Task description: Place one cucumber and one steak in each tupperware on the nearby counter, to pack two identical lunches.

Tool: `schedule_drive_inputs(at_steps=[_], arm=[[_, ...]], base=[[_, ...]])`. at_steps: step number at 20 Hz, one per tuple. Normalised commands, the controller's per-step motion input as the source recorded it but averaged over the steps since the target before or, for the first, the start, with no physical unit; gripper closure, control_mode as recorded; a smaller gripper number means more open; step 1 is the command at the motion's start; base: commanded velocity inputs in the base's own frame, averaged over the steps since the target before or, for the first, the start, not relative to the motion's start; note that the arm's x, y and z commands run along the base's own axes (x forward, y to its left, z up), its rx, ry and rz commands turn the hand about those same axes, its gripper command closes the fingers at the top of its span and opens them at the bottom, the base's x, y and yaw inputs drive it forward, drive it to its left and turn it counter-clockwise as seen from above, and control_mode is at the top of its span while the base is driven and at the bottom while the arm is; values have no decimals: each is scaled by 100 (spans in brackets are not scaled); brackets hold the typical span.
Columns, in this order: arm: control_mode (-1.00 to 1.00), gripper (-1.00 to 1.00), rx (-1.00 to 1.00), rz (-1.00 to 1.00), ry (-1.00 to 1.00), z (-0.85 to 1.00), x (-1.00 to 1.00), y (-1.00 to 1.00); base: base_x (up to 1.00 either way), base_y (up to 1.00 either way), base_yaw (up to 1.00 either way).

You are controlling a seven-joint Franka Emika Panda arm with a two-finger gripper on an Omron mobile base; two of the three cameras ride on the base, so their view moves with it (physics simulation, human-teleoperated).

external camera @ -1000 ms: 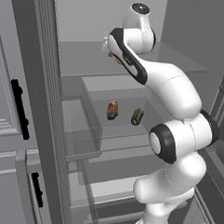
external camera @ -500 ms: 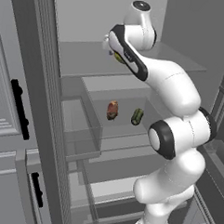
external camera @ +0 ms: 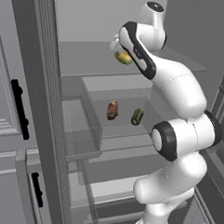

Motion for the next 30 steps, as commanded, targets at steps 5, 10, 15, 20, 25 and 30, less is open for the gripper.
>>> schedule_drive_inputs(at_steps=[5,10,15,20,25,30], arm=[[-100,-100,-2,27,0,0,0,29],[-100,-100,-1,11,0,-4,0,0],[-100,-100,-1,0,0,-49,0,1],[-100,-100,0,0,0,-24,0,1],[-100,100,0,0,0,-3,0,2],[-100,100,0,0,3,0,0,0]], base=[[0,0,0],[0,0,0],[0,0,0],[0,0,0],[0,0,0],[0,0,0]])
